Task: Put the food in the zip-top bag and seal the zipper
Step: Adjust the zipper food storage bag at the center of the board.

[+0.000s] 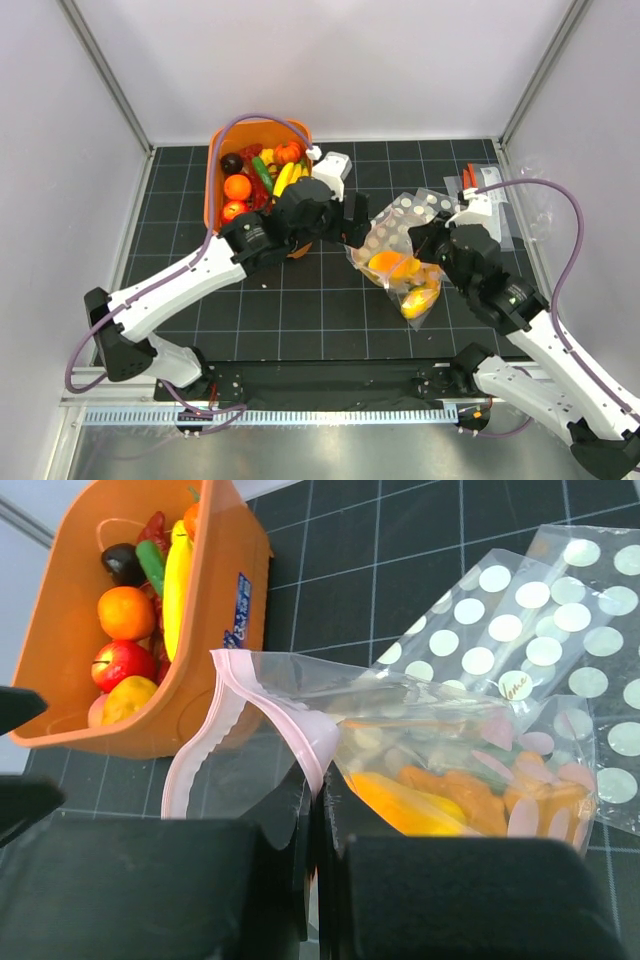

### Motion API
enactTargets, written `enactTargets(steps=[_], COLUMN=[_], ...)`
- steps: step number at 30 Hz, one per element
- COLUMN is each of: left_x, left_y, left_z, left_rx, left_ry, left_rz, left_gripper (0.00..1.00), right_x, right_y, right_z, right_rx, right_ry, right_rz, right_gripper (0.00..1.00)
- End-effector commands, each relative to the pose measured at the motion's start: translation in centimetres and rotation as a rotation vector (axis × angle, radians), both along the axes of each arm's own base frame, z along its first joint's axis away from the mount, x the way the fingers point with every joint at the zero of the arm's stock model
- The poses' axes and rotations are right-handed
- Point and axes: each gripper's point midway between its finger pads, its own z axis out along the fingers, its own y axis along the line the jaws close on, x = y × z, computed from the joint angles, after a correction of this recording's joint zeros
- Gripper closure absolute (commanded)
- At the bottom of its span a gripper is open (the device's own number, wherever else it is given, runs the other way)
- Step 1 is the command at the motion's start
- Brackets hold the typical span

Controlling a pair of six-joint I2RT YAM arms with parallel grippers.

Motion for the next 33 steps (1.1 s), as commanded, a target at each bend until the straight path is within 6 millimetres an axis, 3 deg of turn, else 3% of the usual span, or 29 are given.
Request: enactTargets(steps=[1, 5, 7, 9, 10, 11, 12, 15, 17, 20, 21, 23, 24, 26, 28, 31, 32, 33], left_x=[0.8, 0.4, 0.9, 1.3, 0.9, 1.1, 1.1, -1.0, -0.7, -0.5, -0.6, -0.6, -0.6, -0.9, -0.9, -0.2, 0.1, 0.0], left_y=[-0.1, -0.7, -0.2, 0.3, 0.8, -0.2, 0.0, 0.0, 0.8, 0.7, 0.7, 0.3, 0.1, -0.1, 0.2, 1.3, 1.5, 1.6], left_z=[1.3, -1.7, -3.9, -4.5, -7.0, -5.9, -5.9, -4.2, -5.3, -7.7, -8.3, -8.6, -8.2, -7.9, -7.8, -7.7, -7.8, -7.8], left_rx=[-0.088, 0.012, 0.097, 0.110, 0.136, 0.056, 0.024, -0.047, -0.040, 0.029, 0.052, 0.056, 0.045, 0.031, 0.019, -0.018, -0.031, -0.064], left_ry=[-0.008, 0.036, 0.010, -0.034, -0.019, -0.077, -0.093, -0.125, -0.139, -0.114, -0.101, -0.089, -0.091, -0.083, -0.075, -0.053, -0.036, -0.005], left_rz=[0.082, 0.026, 0.024, 0.031, 0.019, -0.003, 0.010, -0.075, -0.030, -0.038, -0.042, -0.055, -0.060, -0.068, -0.052, 0.004, 0.016, 0.013], left_gripper=[0.00, 0.00, 0.00, 0.00, 0.00, 0.00, 0.01, 0.11, 0.12, 0.28, 0.43, 0.56, 0.73, 0.93, 1.00, 1.00, 1.00, 1.00], right_x=[-0.3, 0.1, 0.2, 0.2, 0.2, 0.3, 0.5, 0.5, 0.5, 0.4, 0.4, 0.5, 0.5, 0.4, 0.1, -1.4, -1.7, -2.4], right_y=[0.4, 0.4, 1.1, 2.3, 2.7, 2.8, 3.0, 3.4, 3.3, 4.2, 4.4, 5.3, 5.7, 6.8, 7.8, 10.6, 11.2, 12.0], right_z=[2.3, 2.1, 1.8, 1.7, 1.6, 1.5, 1.2, 1.4, 1.3, 1.4, 1.2, 0.7, 0.8, 0.3, 0.5, 0.6, 0.9, 0.7], right_rx=[0.057, 0.056, 0.064, 0.071, 0.072, 0.071, 0.067, 0.057, 0.052, 0.064, 0.065, 0.072, 0.076, 0.076, 0.087, 0.122, 0.128, 0.130], right_ry=[-0.097, -0.130, -0.130, -0.135, -0.137, -0.131, -0.118, -0.117, -0.117, -0.117, -0.110, -0.088, -0.084, -0.055, -0.049, -0.036, -0.048, -0.038], right_rz=[0.037, 0.029, 0.065, 0.121, 0.140, 0.142, 0.144, 0.167, 0.164, 0.204, 0.216, 0.250, 0.264, 0.317, 0.366, 0.550, 0.592, 0.651], right_gripper=[0.99, 0.99, 0.99, 0.99, 0.99, 0.99, 0.99, 0.99, 0.99, 0.99, 0.99, 0.99, 0.99, 0.99, 0.99, 0.78, 0.53, 0.42])
